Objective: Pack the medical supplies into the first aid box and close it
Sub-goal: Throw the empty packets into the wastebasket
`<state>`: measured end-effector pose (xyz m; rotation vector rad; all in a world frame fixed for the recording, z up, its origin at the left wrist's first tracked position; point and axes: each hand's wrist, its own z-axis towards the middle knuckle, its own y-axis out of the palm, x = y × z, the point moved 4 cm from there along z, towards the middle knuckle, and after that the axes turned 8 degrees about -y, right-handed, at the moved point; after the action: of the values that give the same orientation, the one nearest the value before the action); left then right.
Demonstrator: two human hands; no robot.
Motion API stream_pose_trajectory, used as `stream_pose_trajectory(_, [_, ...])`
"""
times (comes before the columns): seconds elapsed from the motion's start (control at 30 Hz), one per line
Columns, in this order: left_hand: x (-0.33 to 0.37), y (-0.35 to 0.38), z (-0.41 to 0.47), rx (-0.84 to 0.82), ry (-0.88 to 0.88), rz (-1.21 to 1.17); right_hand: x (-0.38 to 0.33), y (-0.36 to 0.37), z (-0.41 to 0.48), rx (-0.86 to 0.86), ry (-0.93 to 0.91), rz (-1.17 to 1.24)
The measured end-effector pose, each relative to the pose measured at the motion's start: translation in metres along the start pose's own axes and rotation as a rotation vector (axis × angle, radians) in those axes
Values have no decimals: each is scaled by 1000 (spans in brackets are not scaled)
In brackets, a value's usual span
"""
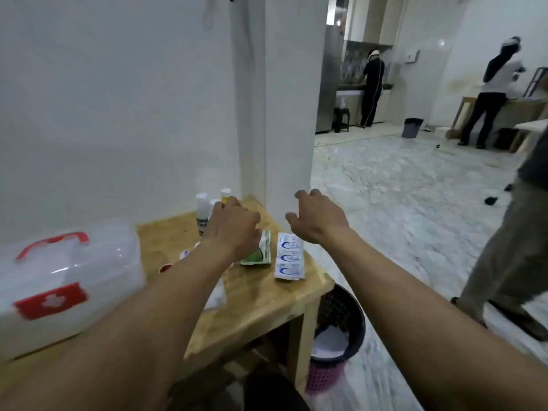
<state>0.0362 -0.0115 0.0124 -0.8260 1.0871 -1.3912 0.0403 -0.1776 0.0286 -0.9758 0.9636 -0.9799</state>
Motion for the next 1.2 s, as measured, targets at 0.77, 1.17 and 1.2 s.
stream_pose_trajectory(0.77, [24,43,13,-291,-283,85,65,82,-16,-217,324,411])
stream_pose_trajectory(1.17, [30,39,24,-271,-512,-322,86,65,-23,-113,406,751])
stream_pose_trajectory(1.2, [31,36,26,-268,-534,-375,89,61,-23,-101,412,765])
